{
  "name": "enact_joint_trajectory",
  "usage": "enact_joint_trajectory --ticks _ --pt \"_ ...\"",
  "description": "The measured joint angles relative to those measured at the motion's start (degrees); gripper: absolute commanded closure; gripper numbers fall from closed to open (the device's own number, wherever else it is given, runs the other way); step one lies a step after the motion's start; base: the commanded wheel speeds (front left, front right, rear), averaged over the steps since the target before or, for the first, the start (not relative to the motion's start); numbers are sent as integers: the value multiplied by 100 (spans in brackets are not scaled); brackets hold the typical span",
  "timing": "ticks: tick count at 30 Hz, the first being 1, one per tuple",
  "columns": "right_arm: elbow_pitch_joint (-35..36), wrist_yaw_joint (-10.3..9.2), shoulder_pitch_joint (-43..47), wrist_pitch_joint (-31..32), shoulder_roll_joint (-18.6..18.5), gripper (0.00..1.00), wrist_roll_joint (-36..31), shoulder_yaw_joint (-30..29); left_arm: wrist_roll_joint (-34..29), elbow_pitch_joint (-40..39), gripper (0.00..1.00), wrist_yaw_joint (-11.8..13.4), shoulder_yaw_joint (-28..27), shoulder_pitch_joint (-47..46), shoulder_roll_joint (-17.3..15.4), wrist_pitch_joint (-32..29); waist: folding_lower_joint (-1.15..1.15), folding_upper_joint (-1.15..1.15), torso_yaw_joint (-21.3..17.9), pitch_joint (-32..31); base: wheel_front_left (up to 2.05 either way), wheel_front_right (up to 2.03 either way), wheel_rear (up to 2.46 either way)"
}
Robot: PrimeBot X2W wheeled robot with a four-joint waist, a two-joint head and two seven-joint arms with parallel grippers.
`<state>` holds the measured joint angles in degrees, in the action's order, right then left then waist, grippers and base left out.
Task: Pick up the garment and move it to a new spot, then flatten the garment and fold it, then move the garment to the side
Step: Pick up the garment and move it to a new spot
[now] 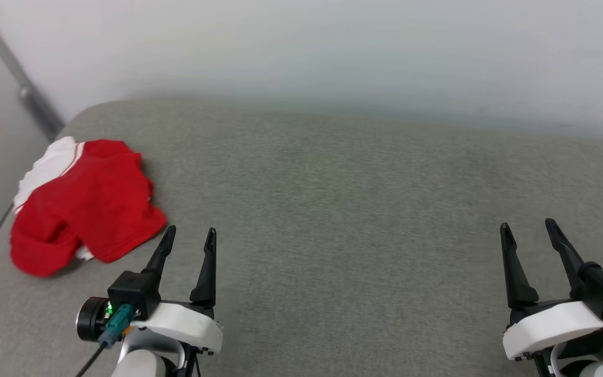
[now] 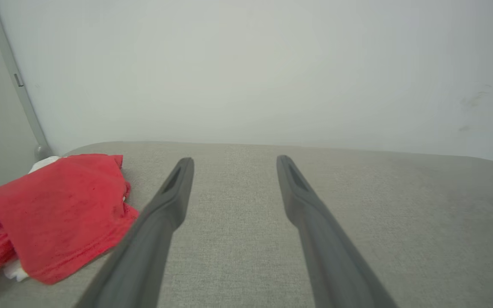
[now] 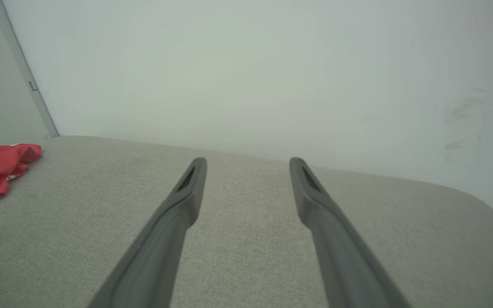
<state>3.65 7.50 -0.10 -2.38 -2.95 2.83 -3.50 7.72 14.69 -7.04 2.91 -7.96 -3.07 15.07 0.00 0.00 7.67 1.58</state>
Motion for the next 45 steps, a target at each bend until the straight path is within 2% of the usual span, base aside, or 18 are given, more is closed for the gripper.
enact_joint_trajectory --ticks 15,24,30,37,45 --pt "187 1 -79 143 2 0 -88 261 7 -11 0 45 -505 12 8 0 0 0 1302 20 0 0 0" --pt "270 1 -82 191 2 0 -44 363 1 -32 0 40 -677 73 9 0 0 0 1868 67 0 0 0" --pt "286 1 -119 212 2 0 -46 352 15 -47 0 21 -759 79 11 0 0 0 1988 121 0 0 0" --pt "352 0 -223 241 2 0 -89 342 132 -83 0 76 -747 -31 13 0 0 0 1925 278 0 0 0" --pt "693 1 -610 452 3 0 -365 370 214 147 0 98 -929 -1117 -52 0 0 0 1671 831 0 0 0"
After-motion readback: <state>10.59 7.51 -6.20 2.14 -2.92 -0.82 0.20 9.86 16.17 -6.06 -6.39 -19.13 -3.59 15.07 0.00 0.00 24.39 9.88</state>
